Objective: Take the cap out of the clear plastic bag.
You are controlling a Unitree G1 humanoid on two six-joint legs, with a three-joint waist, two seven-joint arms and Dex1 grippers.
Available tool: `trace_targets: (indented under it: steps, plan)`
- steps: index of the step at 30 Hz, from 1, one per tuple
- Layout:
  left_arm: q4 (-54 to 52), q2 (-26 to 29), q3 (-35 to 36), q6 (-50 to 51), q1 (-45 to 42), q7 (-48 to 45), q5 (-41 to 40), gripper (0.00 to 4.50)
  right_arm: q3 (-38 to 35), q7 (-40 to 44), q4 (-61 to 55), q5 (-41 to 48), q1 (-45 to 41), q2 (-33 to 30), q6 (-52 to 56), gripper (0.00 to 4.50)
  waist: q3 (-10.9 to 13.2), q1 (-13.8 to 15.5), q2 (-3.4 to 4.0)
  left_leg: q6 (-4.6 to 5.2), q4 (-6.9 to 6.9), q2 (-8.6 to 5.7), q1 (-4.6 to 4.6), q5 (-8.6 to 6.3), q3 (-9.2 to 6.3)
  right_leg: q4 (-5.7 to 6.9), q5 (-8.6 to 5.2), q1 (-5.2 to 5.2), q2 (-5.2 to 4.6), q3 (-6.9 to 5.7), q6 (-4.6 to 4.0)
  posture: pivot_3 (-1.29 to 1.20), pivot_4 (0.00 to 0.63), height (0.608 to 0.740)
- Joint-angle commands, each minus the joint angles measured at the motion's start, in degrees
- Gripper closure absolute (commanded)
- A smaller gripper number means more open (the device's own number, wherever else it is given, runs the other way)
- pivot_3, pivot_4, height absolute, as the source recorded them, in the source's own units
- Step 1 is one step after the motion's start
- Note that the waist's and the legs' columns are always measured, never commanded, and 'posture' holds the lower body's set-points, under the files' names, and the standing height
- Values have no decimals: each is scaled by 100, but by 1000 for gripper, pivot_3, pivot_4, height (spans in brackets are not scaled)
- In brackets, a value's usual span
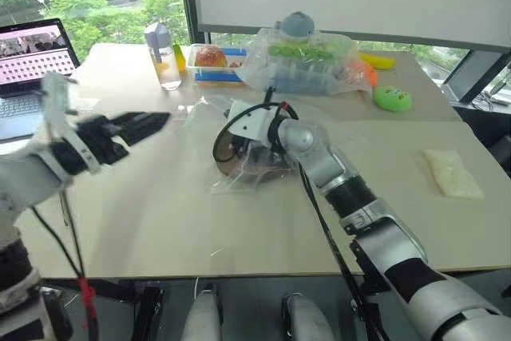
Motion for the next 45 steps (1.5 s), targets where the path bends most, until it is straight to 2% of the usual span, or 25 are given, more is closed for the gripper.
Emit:
trace_targets:
  steps: [1, 7, 17, 24, 31, 37, 42, 45]
  plan:
    - [-142, -411, -305, -218, 65, 506, -133, 45, -126, -34, -142, 86, -135, -26, -129, 4500, 0, 22, 0, 0, 1, 0, 2, 0, -1, 4, 0, 0, 2, 0, -1, 0, 150, 740]
    - [280, -957, -818, -638, 487, 679, 734, 45, -186, -17, -316, 64, -77, -133, 16, 4500, -1, 32, -1, 0, 17, 1, 6, 1, 0, 11, 1, 2, 10, 10, -1, 0, 150, 740]
    - [1299, -1843, -1353, -1272, -136, 330, 1643, 45, -184, 88, -846, 62, 168, -319, 315, 4500, -1, 97, -2, 0, 27, 1, 4, 1, -1, 7, 10, 8, 11, 8, -8, 0, 150, 740]
    - [2065, -2128, -1796, -1735, -562, -94, 2522, 45, -87, 277, -1290, 64, 400, -293, 530, 4500, -2, 70, -2, 0, 31, 1, 4, 2, -1, 7, 21, 12, 11, 8, 9, 0, 150, 740]
    - [2370, -2088, -1777, -1798, -294, -134, 3114, 45, -98, 313, -1438, 46, 465, -270, 687, 4500, -2, 51, -2, 0, 31, 1, 5, 2, -1, 8, 29, 12, 11, 8, 23, 0, 150, 740]
    - [2459, -2287, -1694, -1760, -224, -208, 3156, 45, -61, 347, -1438, 51, 466, -261, 701, 4500, -2, 46, -2, 0, 32, 2, 7, 2, -1, 9, 27, 13, 11, 9, 20, 0, 150, 740]
    - [2956, -2596, -1781, -1903, -576, -459, 3305, 45, -55, 367, -1444, 59, 451, -232, 691, 4500, -2, 86, -2, 0, 35, 1, 9, 2, -2, 9, 27, 20, 11, 6, 21, 0, 150, 740]
    - [3779, -2710, -1937, -2170, -994, -834, 3632, 45, -59, 408, -1492, 92, 443, -181, 691, 4500, -2, 105, -2, 0, 49, 1, 10, 2, -3, 4, 15, 36, 11, 5, 25, 0, 150, 740]
